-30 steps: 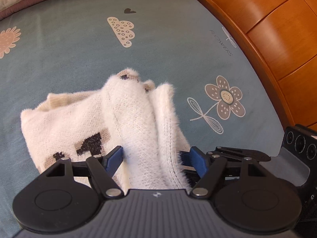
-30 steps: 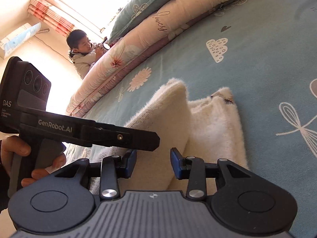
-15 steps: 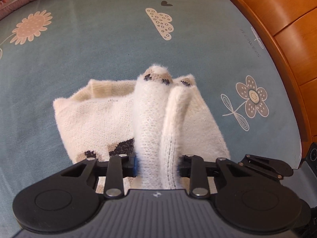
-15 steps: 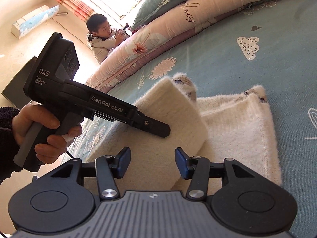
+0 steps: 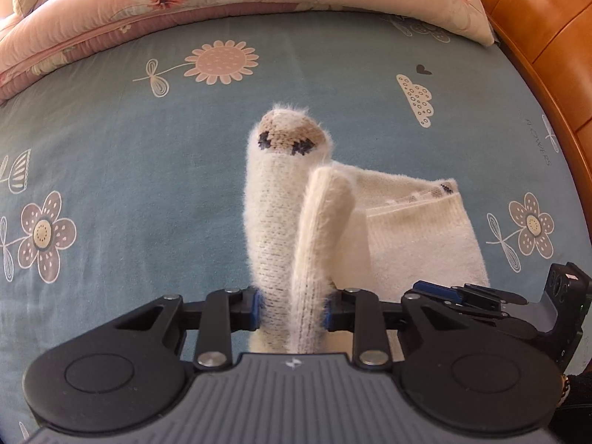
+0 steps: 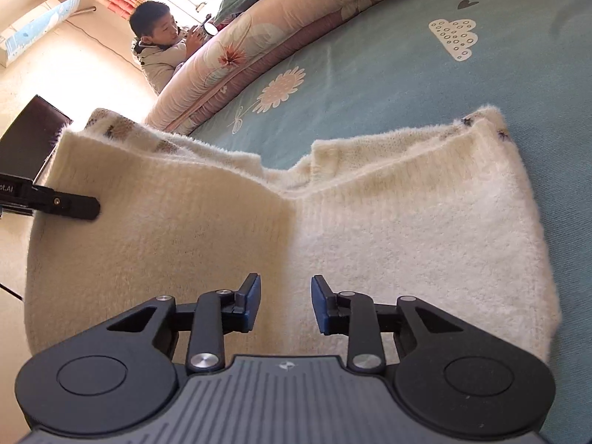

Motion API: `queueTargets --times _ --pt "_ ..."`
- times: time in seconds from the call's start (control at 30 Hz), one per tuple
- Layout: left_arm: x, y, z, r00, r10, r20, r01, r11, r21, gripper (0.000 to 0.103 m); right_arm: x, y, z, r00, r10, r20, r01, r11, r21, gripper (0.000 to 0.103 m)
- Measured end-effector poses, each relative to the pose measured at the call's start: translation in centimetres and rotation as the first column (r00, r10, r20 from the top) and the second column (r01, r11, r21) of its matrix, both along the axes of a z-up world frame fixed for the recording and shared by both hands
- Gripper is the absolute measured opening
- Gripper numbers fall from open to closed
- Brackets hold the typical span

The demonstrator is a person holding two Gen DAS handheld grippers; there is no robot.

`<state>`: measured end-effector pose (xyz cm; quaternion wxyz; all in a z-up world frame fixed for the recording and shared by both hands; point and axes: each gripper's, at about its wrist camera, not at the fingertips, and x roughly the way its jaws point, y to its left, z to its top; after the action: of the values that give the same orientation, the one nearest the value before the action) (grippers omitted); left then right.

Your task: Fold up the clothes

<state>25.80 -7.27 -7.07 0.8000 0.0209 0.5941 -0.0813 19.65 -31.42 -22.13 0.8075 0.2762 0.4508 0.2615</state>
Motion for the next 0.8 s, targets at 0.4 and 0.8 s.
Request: queueTargets --times 0.4,0.8 --pt "1.0 3.7 -3.7 0.997 0.079 0.008 -0.079 0.996 -0.053 0.028 4.5 6.4 -5.0 0.996 0.07 -0.05 -0.077 0.986 -0.148 0.0" --pt "1.4 7.4 -6.7 0.991 0.131 0.0 -0.131 0.99 -0.057 0.028 0.8 -3.2 1.2 0.959 -0.225 0.172 0.28 0.837 -0.47 0.04"
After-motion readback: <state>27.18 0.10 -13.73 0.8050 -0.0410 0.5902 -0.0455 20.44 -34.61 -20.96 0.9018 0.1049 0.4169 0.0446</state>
